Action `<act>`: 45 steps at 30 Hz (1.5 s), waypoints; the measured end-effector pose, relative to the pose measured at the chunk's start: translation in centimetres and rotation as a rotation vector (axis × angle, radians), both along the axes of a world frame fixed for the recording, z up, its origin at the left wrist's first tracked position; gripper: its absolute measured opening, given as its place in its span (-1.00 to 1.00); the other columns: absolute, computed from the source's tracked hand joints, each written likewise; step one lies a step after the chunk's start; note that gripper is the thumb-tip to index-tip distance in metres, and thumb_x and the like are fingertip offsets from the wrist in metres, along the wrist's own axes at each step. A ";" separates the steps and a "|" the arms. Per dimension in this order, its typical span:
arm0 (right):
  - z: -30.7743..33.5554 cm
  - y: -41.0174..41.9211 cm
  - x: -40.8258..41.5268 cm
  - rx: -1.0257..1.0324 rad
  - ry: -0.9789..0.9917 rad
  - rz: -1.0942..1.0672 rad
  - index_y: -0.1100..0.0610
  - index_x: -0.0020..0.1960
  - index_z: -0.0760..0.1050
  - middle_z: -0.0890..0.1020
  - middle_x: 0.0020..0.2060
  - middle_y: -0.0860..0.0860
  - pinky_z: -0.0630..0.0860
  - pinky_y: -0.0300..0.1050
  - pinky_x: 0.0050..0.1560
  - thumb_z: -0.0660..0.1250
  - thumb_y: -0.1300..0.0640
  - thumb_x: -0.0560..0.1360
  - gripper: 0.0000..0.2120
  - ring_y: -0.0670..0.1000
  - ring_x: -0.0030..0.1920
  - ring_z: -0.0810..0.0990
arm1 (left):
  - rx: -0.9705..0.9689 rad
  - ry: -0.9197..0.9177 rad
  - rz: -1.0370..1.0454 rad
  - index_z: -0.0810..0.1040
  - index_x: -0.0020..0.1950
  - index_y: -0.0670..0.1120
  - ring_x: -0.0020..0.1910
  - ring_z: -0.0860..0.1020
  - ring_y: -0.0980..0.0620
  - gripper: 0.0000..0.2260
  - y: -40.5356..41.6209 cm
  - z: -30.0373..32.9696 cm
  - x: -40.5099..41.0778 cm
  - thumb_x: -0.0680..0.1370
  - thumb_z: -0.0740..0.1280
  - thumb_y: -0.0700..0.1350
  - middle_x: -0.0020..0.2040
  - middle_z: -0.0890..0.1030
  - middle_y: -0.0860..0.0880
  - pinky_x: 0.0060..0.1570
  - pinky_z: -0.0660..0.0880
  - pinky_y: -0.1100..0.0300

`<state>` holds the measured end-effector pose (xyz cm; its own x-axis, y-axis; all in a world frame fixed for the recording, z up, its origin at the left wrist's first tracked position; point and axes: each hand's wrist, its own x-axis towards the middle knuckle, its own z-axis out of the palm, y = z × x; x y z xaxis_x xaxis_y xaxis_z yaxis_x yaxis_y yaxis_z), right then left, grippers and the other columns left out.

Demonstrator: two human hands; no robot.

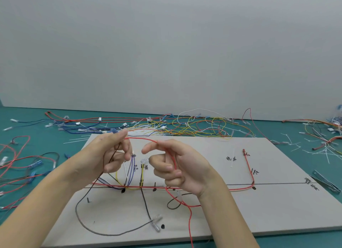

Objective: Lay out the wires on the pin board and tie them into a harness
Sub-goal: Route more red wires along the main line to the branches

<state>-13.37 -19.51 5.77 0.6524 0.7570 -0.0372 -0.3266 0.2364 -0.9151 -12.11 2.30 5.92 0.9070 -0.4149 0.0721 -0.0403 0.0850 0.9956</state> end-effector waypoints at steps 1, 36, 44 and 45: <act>0.0 0.1 -0.1 -0.035 -0.033 0.000 0.06 0.08 0.56 0.32 -0.48 -0.05 0.04 -0.34 -0.63 0.11 0.00 0.59 -0.72 -0.14 -0.55 0.16 | 0.011 0.003 0.035 0.52 -0.38 -0.03 -0.65 0.20 0.12 -0.51 0.0 0.0 0.1 0.24 0.46 0.40 -0.36 0.51 -0.06 -0.58 0.18 0.34; -0.5 -0.5 -0.2 -0.180 -0.281 -0.142 0.11 -0.01 0.57 0.40 -0.58 -0.05 0.04 -0.27 -0.62 0.17 0.09 0.63 -0.78 -0.14 -0.67 0.13 | 0.273 0.131 -0.220 0.47 -0.17 -0.29 -0.60 0.50 0.01 -0.80 1.7 -1.0 -0.3 0.36 0.21 -0.16 -0.42 0.49 -0.18 -0.54 0.42 0.30; -0.6 -0.5 -0.2 -0.331 -0.294 -0.181 0.12 0.02 0.59 0.46 -0.50 0.00 0.07 -0.30 -0.62 0.23 0.07 0.61 -0.80 -0.13 -0.65 0.21 | 0.088 0.092 -0.190 0.47 -0.26 -0.11 -0.57 0.38 -0.02 -0.64 1.3 0.0 0.3 0.44 0.27 0.19 -0.37 0.39 -0.08 -0.58 0.35 0.26; -0.5 -0.5 -0.3 -0.326 -0.290 -0.152 0.12 0.01 0.59 0.46 -0.50 0.00 0.07 -0.30 -0.63 0.23 0.06 0.60 -0.81 -0.13 -0.64 0.22 | 0.088 0.078 -0.134 0.48 -0.28 -0.07 -0.57 0.37 -0.01 -0.67 1.4 0.0 0.5 0.41 0.32 0.19 -0.37 0.39 -0.04 -0.59 0.33 0.27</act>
<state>-13.64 -20.06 5.25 0.7737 0.6309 -0.0572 -0.0301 -0.0536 -0.9981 -11.62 3.67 5.95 0.8447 -0.5339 -0.0382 0.0432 -0.0033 0.9991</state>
